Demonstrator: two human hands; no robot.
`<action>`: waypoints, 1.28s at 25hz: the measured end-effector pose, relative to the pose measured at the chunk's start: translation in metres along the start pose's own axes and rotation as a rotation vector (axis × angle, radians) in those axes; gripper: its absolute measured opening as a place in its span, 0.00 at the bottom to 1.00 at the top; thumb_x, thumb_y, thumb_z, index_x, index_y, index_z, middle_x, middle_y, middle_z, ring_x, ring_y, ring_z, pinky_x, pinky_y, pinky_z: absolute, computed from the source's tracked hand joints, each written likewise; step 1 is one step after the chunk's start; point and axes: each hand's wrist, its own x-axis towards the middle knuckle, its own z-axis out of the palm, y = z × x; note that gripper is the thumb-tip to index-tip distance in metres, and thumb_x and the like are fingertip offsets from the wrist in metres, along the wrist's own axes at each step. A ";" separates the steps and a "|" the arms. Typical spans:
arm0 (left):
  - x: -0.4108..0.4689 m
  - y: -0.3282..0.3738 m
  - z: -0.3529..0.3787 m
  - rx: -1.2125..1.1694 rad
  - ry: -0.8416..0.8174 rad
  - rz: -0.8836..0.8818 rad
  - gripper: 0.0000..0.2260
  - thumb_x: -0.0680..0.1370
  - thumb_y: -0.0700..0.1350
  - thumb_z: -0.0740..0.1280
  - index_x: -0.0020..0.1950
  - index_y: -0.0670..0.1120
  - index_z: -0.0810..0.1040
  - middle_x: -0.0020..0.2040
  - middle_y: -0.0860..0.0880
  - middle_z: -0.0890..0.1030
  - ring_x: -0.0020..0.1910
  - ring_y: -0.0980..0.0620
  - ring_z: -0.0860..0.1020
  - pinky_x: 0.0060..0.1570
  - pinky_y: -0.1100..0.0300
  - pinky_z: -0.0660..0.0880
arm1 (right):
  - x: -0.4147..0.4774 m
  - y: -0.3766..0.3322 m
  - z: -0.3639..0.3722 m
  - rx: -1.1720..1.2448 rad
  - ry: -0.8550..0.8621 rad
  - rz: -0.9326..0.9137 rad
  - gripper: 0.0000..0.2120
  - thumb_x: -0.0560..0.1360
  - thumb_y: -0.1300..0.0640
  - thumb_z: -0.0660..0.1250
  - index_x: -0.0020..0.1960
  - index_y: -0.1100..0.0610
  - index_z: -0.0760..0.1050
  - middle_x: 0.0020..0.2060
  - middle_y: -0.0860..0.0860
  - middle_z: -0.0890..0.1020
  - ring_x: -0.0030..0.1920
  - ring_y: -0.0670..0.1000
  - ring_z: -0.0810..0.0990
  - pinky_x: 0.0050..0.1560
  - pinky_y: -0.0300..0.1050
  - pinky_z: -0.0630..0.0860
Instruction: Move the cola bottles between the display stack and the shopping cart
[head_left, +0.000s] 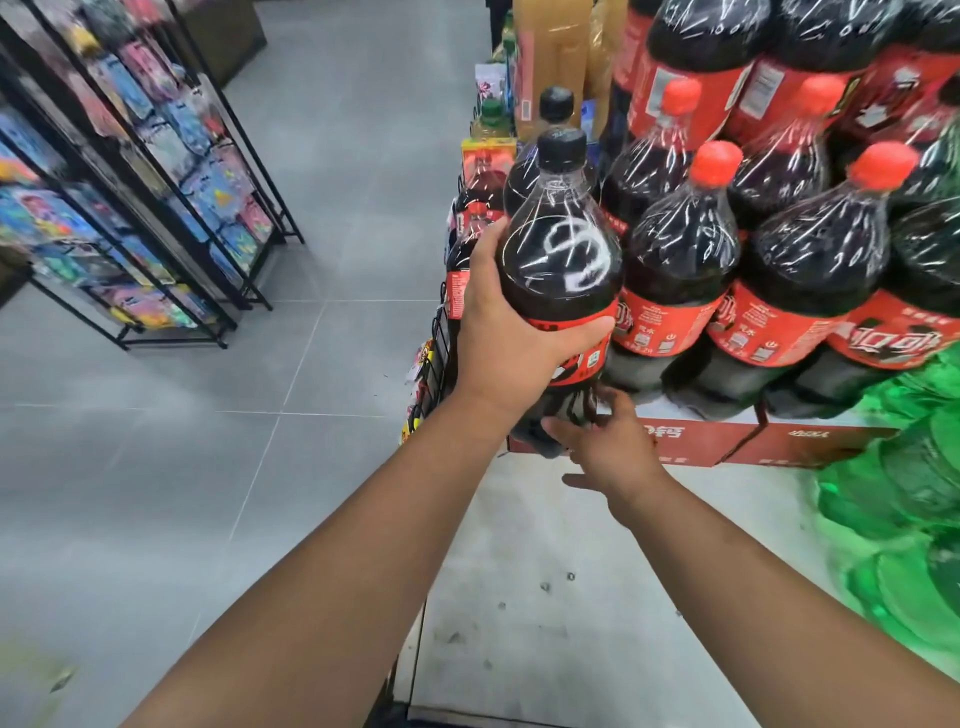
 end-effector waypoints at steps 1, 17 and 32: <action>0.003 -0.003 0.001 0.001 0.002 0.005 0.52 0.58 0.56 0.84 0.77 0.55 0.61 0.72 0.54 0.74 0.71 0.53 0.74 0.69 0.47 0.74 | 0.005 0.000 0.003 0.022 0.013 0.008 0.36 0.71 0.58 0.76 0.72 0.50 0.61 0.59 0.50 0.75 0.56 0.58 0.79 0.43 0.54 0.81; 0.019 -0.046 0.020 0.046 0.052 0.015 0.52 0.61 0.56 0.83 0.78 0.55 0.59 0.74 0.51 0.71 0.73 0.50 0.72 0.70 0.46 0.73 | 0.042 0.019 0.029 0.172 0.234 -0.048 0.27 0.71 0.66 0.75 0.66 0.58 0.69 0.50 0.45 0.75 0.48 0.44 0.75 0.54 0.40 0.68; 0.028 -0.054 0.029 0.103 0.073 0.089 0.53 0.64 0.51 0.84 0.81 0.46 0.58 0.76 0.48 0.67 0.75 0.50 0.68 0.73 0.57 0.70 | 0.094 0.026 0.038 0.214 0.291 0.244 0.26 0.45 0.53 0.81 0.40 0.56 0.76 0.41 0.57 0.86 0.45 0.60 0.85 0.52 0.58 0.81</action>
